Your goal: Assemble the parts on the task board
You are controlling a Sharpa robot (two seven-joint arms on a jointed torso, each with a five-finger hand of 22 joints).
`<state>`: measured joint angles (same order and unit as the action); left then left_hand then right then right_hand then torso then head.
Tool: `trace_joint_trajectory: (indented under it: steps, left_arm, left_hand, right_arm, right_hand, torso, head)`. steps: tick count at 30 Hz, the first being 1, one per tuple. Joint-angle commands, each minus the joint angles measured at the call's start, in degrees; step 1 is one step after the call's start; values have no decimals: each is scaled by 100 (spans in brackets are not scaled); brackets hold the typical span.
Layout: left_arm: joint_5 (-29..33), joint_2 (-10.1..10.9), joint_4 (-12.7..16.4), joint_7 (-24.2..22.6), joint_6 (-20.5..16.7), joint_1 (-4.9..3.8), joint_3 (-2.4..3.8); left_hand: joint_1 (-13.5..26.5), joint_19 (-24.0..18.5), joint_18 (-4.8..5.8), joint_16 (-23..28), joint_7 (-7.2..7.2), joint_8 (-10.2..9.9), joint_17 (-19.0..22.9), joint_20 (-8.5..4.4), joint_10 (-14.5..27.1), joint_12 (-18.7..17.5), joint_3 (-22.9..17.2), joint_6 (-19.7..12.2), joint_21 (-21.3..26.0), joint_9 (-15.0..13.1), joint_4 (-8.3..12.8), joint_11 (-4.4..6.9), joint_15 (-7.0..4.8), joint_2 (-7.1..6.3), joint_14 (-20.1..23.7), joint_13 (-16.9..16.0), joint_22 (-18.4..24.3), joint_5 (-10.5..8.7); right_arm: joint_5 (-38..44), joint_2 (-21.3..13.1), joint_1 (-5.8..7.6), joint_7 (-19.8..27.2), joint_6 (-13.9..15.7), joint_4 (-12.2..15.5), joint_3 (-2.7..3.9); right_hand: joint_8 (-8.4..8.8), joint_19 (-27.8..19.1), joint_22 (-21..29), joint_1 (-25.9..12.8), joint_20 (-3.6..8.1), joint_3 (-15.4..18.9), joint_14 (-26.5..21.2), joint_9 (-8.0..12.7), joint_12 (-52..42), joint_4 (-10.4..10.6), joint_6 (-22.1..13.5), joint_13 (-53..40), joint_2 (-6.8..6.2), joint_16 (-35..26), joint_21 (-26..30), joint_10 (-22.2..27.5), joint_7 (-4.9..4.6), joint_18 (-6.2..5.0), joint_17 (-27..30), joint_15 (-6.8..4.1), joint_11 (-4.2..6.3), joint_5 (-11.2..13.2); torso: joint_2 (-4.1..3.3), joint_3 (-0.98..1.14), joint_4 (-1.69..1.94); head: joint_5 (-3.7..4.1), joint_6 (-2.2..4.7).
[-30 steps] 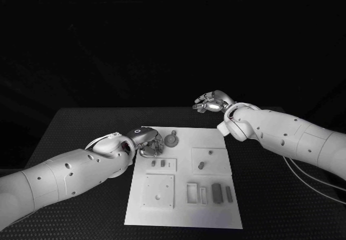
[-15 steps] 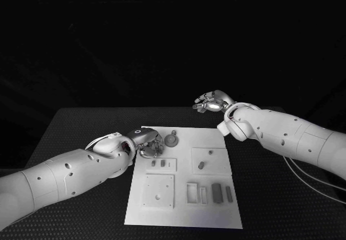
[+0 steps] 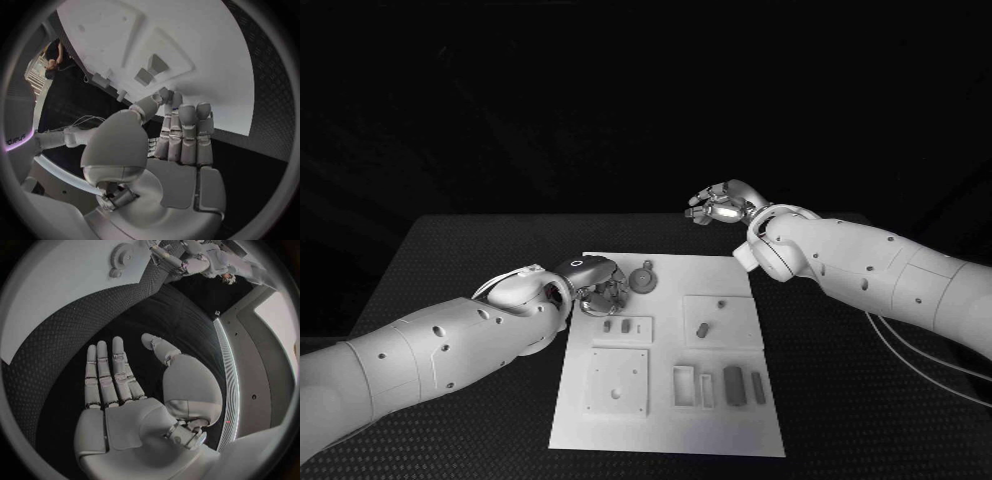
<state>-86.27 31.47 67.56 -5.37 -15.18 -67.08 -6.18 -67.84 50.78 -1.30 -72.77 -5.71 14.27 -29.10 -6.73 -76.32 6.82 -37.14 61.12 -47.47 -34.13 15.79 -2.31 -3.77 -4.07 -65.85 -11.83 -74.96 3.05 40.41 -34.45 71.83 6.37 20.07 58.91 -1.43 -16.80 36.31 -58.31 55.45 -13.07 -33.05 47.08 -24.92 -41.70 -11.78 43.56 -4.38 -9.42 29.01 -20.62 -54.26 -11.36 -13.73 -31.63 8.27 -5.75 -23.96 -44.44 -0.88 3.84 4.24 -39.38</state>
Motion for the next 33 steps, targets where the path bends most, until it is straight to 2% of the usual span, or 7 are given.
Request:
trace_joint_trajectory:
  steps: [1, 7, 13, 27, 29, 33]
  left_arm:
    - [-19, -56, -32, 5, 150, 89, -38]
    - [-20, -83, -43, 16, 212, 100, -40]
    - [-39, -76, -49, 37, 283, 100, -43]
    - [-38, -50, -48, 41, 255, 100, -57]
    - [-4, -53, -50, 58, 258, 100, -56]
    - [70, -50, -50, 47, 224, 100, -54]
  left_hand:
    - [-6, 45, -107, -17, -7, 3, 7, -285, -41, -26, -47, 19, -23, 1, -3, 2, -33, 47, 0, 19, -87, 21]
    - [-5, 47, -108, -19, -8, 1, 8, -285, -42, -29, -49, 17, -24, 3, -3, 2, -32, 53, -1, 19, -88, 22]
    - [-3, 50, -108, -21, -7, 3, 9, -286, -51, -28, -50, 20, -25, 3, -3, 4, -34, 60, -4, 16, -88, 21]
    - [6, 50, -106, -22, -8, 2, 14, -287, -63, -31, -46, 17, -25, 7, 2, 7, -37, 57, -1, 12, -89, 21]
    - [16, 52, -106, -21, -29, -27, 19, -288, -56, -46, -45, -36, -23, 24, 4, 5, -34, 52, 3, 13, -89, 20]
    - [29, 49, -105, -21, -198, -267, 37, -277, -12, -105, -38, -466, -15, 158, 17, -19, -12, -27, 16, 20, -88, 14]
  right_arm:
    - [11, 12, -2, 61, -45, -1, 1]
    - [10, 18, -2, 62, -46, -15, 1]
    - [10, 18, -2, 62, -49, -9, 1]
    - [10, 10, -2, 62, -44, -10, 1]
    - [10, 14, -2, 62, -45, -10, 1]
    - [10, 17, -2, 60, -52, -15, 1]
  right_hand:
    - [-29, 3, -8, 40, -11, 31, -33, 6, -37, 11, 50, 7, 22, -22, 37, 1171, -43, 35, -5, -1, -432, -39]
    - [-29, 4, -10, 39, -11, 31, -33, 7, -37, 12, 49, 8, 23, -22, 39, 1171, -44, 35, -6, -1, -432, -39]
    - [-29, 4, -11, 38, -11, 32, -32, 8, -38, 13, 47, 10, 23, -23, 42, 1171, -44, 35, -6, -1, -432, -39]
    - [-30, 5, -15, 37, -11, 33, -32, 10, -40, 13, 46, 14, 23, -25, 47, 1172, -45, 35, -7, -2, -432, -39]
    - [-30, 5, -16, 37, -11, 33, -32, 11, -40, 13, 45, 14, 23, -25, 47, 1173, -45, 35, -8, -2, -432, -39]
    - [-30, 6, -17, 37, -11, 33, -33, 11, -41, 13, 45, 15, 22, -25, 49, 1173, -45, 35, -8, -2, -432, -39]
  torso:
    - [-7, 0, -11]
    - [-6, 5, -22]
    - [-2, 9, -6]
    - [-1, 3, -4]
    - [-1, 2, -2]
    - [-2, 0, -6]
  head:
    - [-6, 0]
    - [1, -12]
    - [16, -21]
    - [19, -18]
    - [20, -16]
    - [24, -16]
